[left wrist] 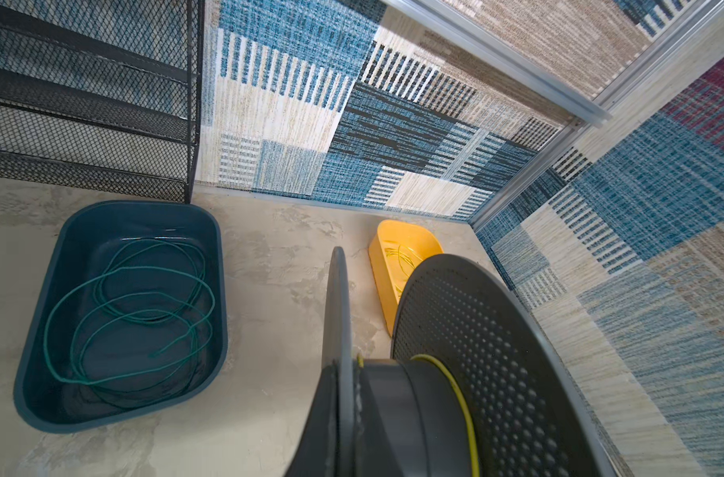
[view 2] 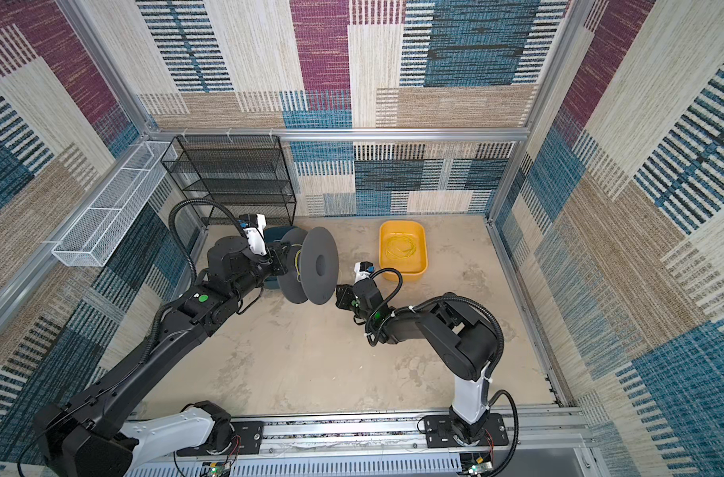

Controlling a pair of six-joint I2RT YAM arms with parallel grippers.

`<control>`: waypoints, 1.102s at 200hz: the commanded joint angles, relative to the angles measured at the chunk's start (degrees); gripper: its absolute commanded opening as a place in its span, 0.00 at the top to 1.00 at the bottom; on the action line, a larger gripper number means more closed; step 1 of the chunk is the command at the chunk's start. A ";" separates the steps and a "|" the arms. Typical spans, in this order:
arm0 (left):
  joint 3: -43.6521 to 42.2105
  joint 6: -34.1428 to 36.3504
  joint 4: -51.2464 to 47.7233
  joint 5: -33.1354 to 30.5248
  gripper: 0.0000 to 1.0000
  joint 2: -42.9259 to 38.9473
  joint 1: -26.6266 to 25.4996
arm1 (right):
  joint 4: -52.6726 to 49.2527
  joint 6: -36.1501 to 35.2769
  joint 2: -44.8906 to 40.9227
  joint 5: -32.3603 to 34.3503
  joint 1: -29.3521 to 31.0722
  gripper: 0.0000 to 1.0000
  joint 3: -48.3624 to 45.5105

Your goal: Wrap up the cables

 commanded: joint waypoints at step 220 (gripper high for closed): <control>9.81 34.12 -37.98 3.37 1.00 5.27 -6.99 | -34.79 -26.30 -13.03 -8.77 -14.14 0.43 19.40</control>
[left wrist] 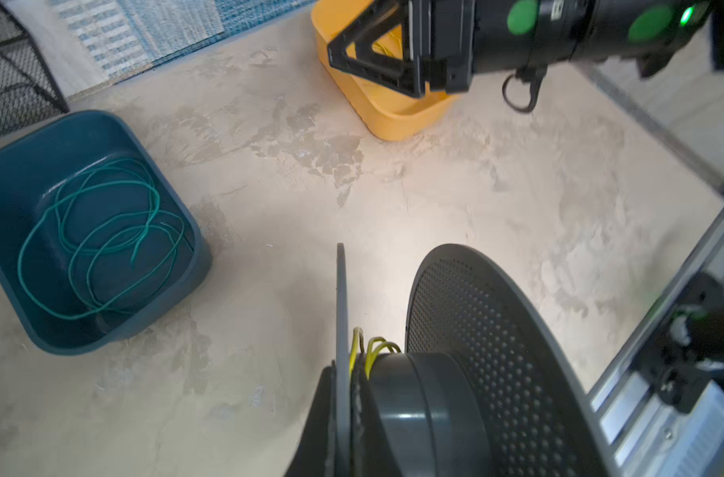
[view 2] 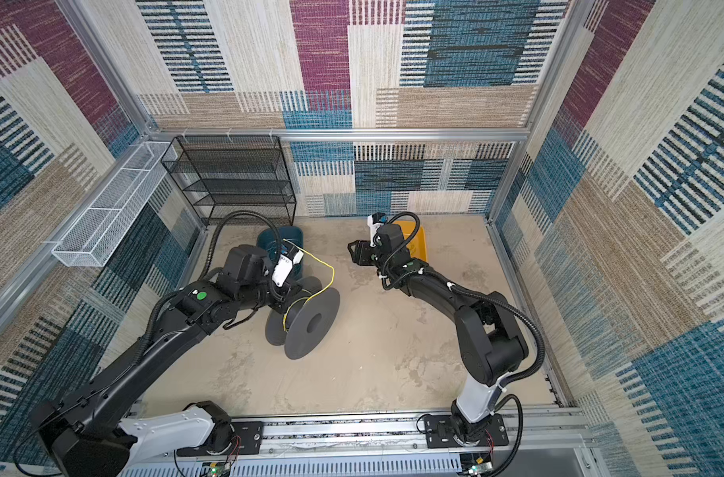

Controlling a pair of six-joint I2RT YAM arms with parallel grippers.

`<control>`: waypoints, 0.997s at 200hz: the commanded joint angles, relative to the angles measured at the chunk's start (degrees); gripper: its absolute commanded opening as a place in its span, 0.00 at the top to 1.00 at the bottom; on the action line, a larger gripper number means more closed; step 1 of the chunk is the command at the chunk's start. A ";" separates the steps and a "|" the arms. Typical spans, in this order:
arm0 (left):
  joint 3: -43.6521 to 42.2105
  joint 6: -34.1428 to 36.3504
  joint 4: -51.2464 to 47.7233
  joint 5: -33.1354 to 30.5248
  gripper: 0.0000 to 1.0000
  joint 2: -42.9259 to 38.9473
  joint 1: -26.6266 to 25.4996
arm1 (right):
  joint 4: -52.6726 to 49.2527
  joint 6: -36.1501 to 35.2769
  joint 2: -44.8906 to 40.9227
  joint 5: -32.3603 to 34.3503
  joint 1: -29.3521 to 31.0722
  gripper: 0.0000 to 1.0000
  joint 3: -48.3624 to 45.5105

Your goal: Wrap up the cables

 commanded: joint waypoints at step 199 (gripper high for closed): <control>0.88 11.13 -5.09 -14.23 1.00 5.22 -6.60 | -13.00 -17.16 -21.08 -12.41 13.20 0.71 -2.46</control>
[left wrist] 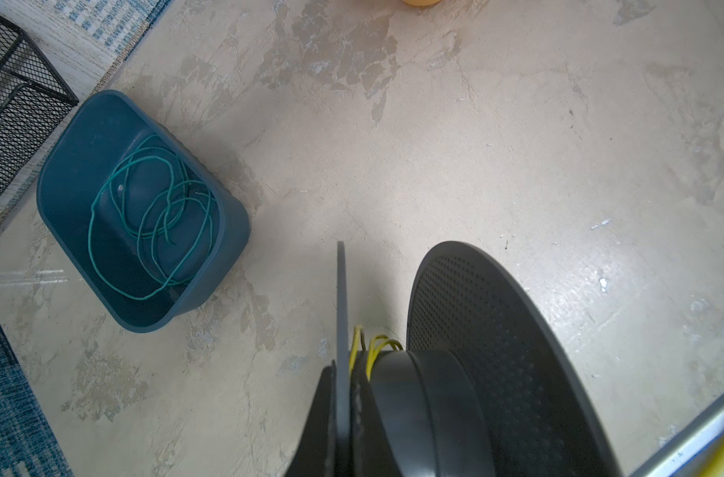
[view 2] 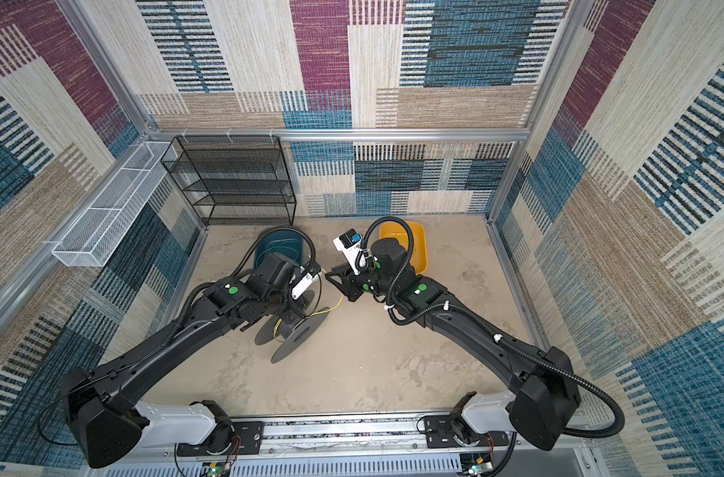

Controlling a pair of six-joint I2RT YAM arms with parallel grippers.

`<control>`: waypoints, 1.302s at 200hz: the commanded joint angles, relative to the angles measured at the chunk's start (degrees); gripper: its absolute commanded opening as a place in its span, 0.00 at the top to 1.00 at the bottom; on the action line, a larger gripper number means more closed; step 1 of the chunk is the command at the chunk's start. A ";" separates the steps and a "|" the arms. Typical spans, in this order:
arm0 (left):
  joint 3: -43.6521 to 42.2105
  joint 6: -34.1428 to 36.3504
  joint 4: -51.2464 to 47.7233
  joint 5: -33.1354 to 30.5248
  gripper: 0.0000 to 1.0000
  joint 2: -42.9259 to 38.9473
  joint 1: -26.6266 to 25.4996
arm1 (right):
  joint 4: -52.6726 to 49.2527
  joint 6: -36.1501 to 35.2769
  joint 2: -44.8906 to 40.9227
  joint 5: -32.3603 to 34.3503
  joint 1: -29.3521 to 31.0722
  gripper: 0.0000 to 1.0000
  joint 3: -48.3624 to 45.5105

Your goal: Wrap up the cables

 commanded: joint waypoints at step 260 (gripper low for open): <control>-4.43 -18.90 16.49 12.85 1.00 -20.76 1.16 | 49.24 34.14 4.85 29.21 -8.85 1.00 -30.57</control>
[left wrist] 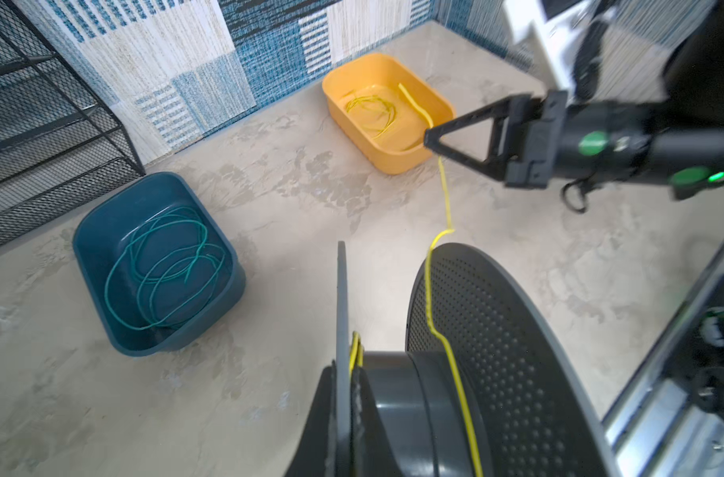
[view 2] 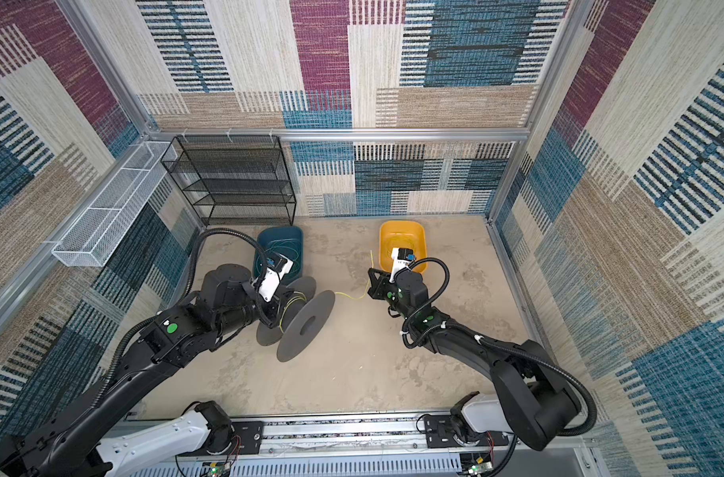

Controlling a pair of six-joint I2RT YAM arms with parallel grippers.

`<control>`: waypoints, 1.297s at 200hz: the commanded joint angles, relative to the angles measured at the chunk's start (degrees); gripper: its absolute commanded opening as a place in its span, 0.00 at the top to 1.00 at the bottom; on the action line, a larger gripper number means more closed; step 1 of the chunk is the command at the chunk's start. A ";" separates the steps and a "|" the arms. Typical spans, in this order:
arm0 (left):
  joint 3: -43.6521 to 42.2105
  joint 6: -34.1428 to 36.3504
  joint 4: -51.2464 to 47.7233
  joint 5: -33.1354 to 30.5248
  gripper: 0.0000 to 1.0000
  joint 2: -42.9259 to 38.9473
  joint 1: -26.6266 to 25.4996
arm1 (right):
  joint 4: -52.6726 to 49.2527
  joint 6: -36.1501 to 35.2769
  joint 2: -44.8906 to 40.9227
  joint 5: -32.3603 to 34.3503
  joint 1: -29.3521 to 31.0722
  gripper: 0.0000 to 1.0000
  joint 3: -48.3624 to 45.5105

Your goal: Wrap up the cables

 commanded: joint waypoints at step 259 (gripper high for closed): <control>-1.47 -39.82 31.32 -18.47 1.00 15.17 9.34 | 22.05 -24.87 -0.81 39.95 31.26 1.00 -5.74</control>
